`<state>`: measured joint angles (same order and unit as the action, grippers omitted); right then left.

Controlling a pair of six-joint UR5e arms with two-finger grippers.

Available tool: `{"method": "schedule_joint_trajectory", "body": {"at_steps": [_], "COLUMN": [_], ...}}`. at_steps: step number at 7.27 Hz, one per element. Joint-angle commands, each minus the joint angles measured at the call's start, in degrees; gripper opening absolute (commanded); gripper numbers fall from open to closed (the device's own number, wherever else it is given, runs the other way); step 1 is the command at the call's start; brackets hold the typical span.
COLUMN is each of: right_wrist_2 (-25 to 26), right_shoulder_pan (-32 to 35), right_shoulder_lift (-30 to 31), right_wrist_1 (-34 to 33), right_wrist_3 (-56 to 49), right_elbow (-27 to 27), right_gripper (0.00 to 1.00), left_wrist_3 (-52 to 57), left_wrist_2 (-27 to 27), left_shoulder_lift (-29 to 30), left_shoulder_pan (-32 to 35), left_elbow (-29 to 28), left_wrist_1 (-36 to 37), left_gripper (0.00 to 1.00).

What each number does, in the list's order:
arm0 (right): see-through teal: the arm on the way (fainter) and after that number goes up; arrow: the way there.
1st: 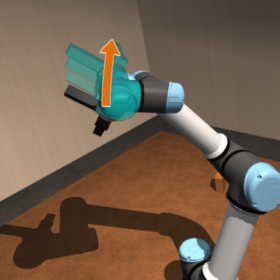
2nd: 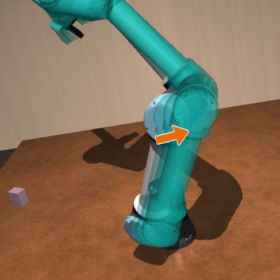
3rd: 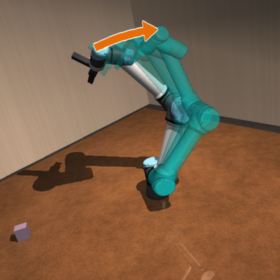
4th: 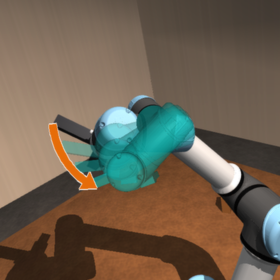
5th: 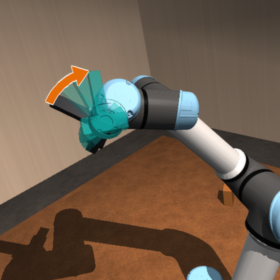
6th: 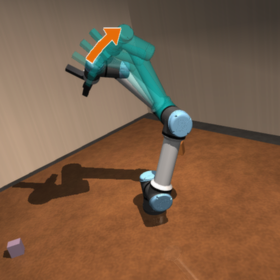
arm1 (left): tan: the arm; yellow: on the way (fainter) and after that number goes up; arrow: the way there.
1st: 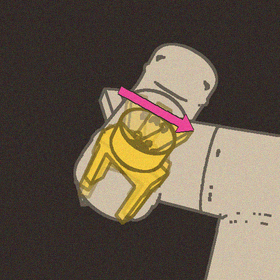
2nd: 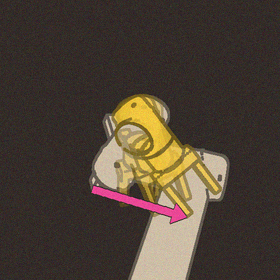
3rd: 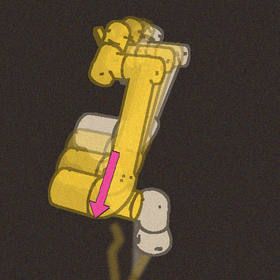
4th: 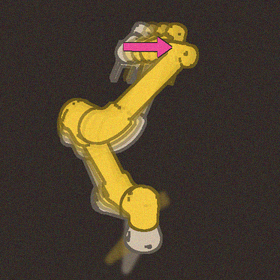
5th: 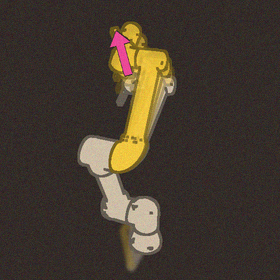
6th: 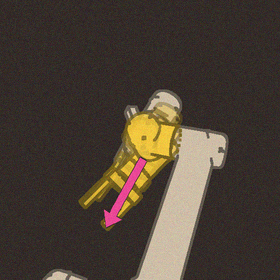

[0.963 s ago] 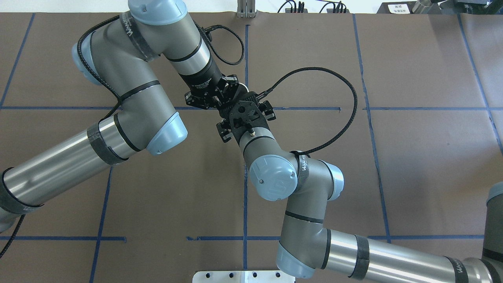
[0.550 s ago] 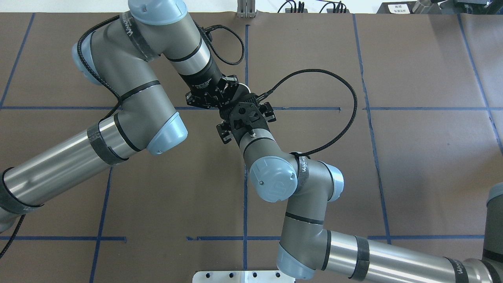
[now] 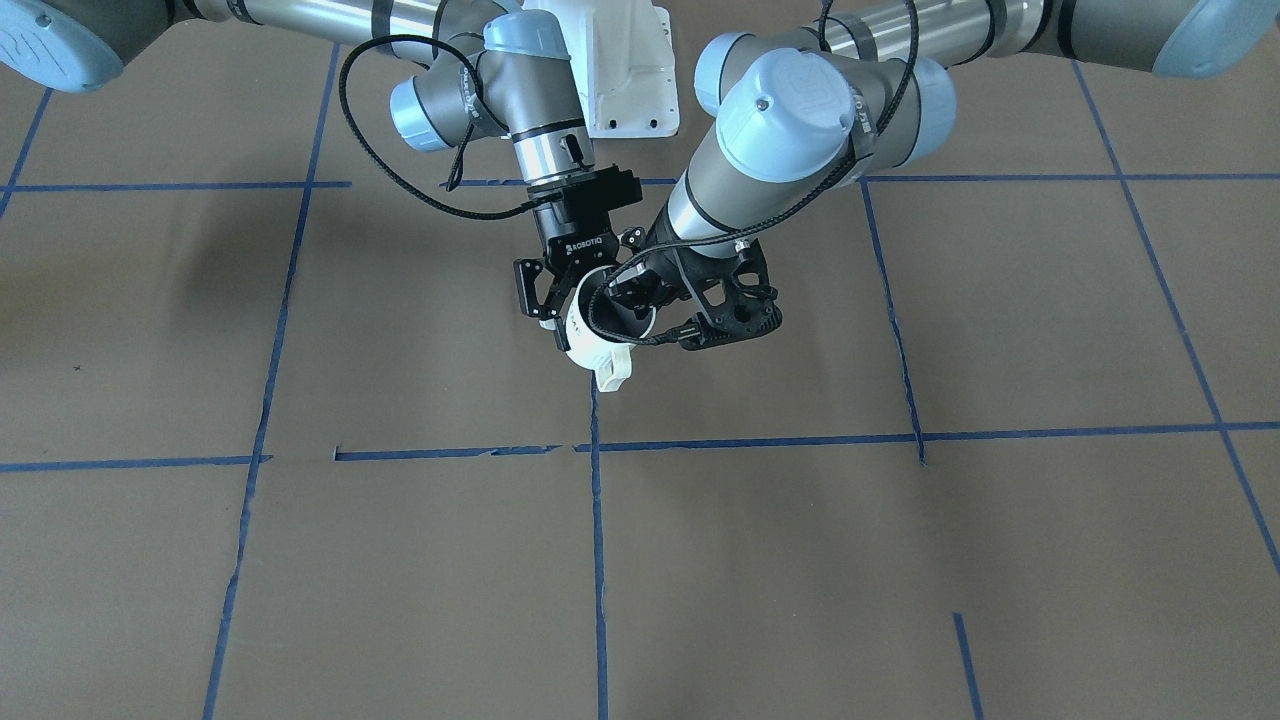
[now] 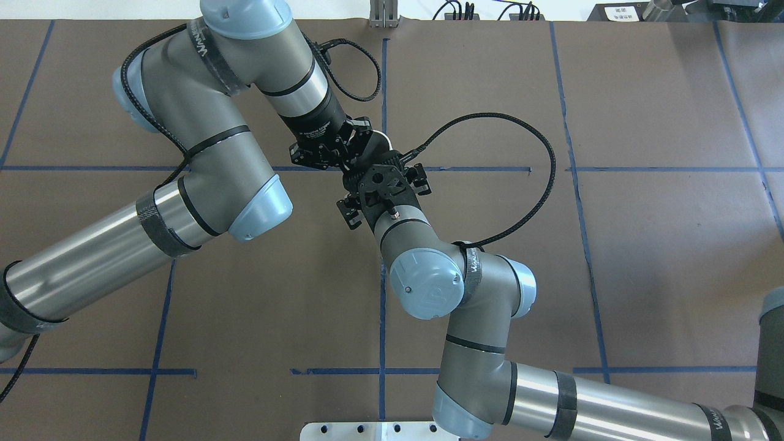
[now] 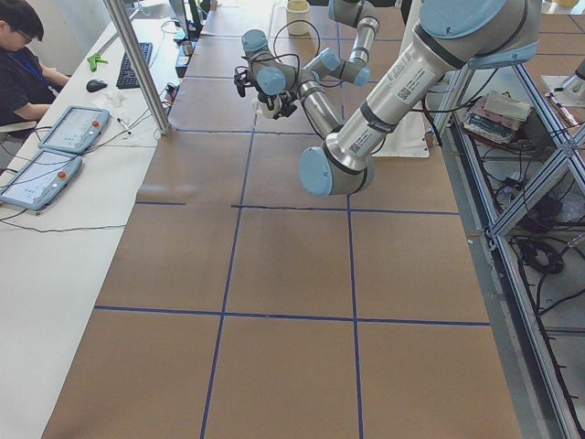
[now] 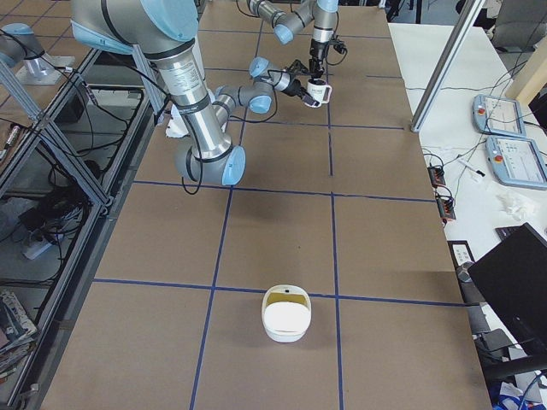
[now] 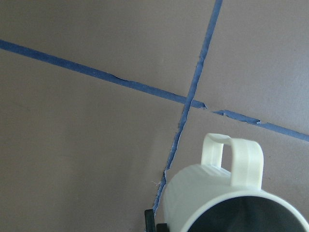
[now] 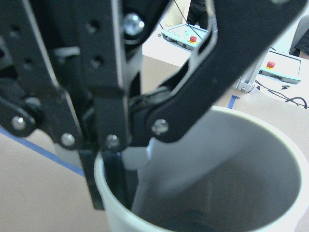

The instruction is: Left arm hands cup to right arm to dump lemon

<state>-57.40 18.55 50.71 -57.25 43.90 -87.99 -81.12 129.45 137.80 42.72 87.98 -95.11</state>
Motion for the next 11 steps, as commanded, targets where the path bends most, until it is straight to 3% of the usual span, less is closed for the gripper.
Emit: {"method": "schedule_joint_trajectory", "body": {"at_steps": [1, 11], "right_wrist_2": [0.0, 0.0], "right_shoulder_pan": [0.0, -0.1], "right_shoulder_lift": [0.0, 0.1], "right_wrist_1": [0.0, -0.1], "right_wrist_3": [0.0, 0.0], "right_elbow": [0.0, -0.1], "right_gripper": [1.00, 1.00], "left_wrist_3": [0.0, 1.0], "left_wrist_2": [-0.1, -0.3], "left_shoulder_lift": [-0.2, -0.3], "left_shoulder_pan": [0.0, 0.0], "left_elbow": [-0.1, -1.5], "left_wrist_1": [0.0, 0.0], "left_gripper": [0.00, 0.00]}}
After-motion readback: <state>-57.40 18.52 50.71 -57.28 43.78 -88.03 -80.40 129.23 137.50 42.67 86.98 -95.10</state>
